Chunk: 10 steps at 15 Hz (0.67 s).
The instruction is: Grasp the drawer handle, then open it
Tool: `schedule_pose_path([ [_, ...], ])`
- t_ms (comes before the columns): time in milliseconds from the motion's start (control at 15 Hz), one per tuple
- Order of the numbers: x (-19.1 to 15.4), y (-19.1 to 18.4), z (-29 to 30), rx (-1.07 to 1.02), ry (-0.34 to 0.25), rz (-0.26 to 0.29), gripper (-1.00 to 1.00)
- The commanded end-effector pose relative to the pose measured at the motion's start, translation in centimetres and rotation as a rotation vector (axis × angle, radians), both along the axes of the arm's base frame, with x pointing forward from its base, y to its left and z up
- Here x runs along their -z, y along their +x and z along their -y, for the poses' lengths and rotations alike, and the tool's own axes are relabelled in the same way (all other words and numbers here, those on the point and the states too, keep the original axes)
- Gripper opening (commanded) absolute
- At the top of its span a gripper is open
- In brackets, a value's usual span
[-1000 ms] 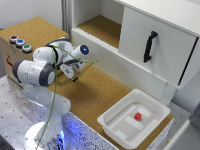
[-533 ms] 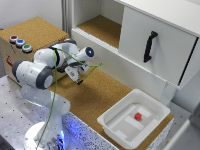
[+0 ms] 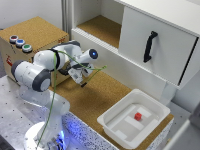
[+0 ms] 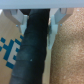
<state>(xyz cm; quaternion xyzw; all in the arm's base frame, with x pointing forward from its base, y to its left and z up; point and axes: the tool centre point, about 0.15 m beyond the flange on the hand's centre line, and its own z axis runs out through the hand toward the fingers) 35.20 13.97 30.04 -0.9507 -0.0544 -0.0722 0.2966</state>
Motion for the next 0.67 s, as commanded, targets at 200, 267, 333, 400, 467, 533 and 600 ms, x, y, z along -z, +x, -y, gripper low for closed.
schedule_pose_path([
  [200, -6.4, -1.1, 0.1, -0.016, -0.236, 0.054, 1.00],
  [267, -8.0, -1.2, -0.5, -0.019, -0.272, 0.075, 1.00],
  [333, -9.2, -1.3, -1.0, -0.015, -0.304, 0.086, 1.00],
  [400, -10.7, -1.5, -1.5, -0.012, -0.328, 0.106, 1.00],
  [467, -12.5, -1.7, -2.2, -0.007, -0.383, 0.141, 1.00],
  [533, -14.2, -1.8, -2.9, -0.009, -0.420, 0.173, 1.00],
  [600, -16.2, -1.9, -4.0, -0.022, -0.452, 0.211, 1.00],
])
